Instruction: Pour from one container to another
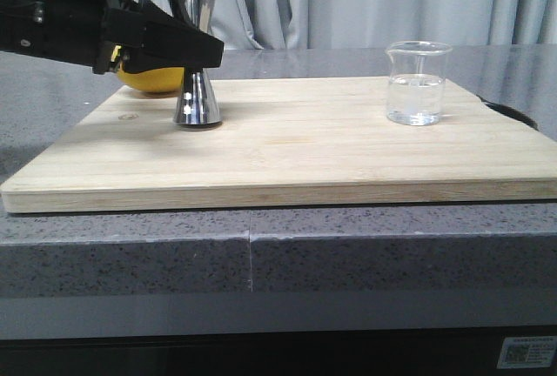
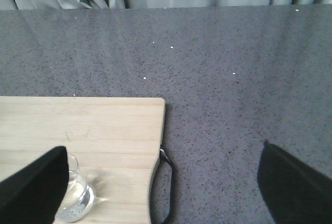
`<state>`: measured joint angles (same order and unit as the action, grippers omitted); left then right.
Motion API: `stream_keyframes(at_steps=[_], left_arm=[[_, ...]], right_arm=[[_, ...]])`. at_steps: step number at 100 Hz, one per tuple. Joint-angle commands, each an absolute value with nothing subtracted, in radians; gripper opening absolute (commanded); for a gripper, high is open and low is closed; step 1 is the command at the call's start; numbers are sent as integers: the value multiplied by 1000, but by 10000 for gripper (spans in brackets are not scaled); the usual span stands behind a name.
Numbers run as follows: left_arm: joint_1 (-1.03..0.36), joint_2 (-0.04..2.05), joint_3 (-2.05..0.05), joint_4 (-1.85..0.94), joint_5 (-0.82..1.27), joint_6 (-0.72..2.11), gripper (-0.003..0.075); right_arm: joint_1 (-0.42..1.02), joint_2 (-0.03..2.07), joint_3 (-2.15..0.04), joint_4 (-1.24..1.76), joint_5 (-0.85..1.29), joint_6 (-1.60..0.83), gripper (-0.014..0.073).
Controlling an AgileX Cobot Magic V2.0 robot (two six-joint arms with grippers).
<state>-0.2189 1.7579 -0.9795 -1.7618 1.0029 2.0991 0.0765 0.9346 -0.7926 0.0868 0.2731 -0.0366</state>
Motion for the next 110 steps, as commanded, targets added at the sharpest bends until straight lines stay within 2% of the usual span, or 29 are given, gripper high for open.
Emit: stream_keyframes(at_steps=[1,41,81,110], left_arm=[[-228,1719,-1006,-1816,1088,2097,23],[-228,1719,-1015,-1816,1149,2097,8],[-228,1715,-1097,-1810,1270,2097,7],[-228,1690,-1098,-1752,1270,2064,7]], right_arm=[[78,928,-829,79,187,-44,668],[82,928,-821,77,159,-44,668],[198,928,-670,58,-65,-44,668],[262,928,-500,56,-237,-44,668]])
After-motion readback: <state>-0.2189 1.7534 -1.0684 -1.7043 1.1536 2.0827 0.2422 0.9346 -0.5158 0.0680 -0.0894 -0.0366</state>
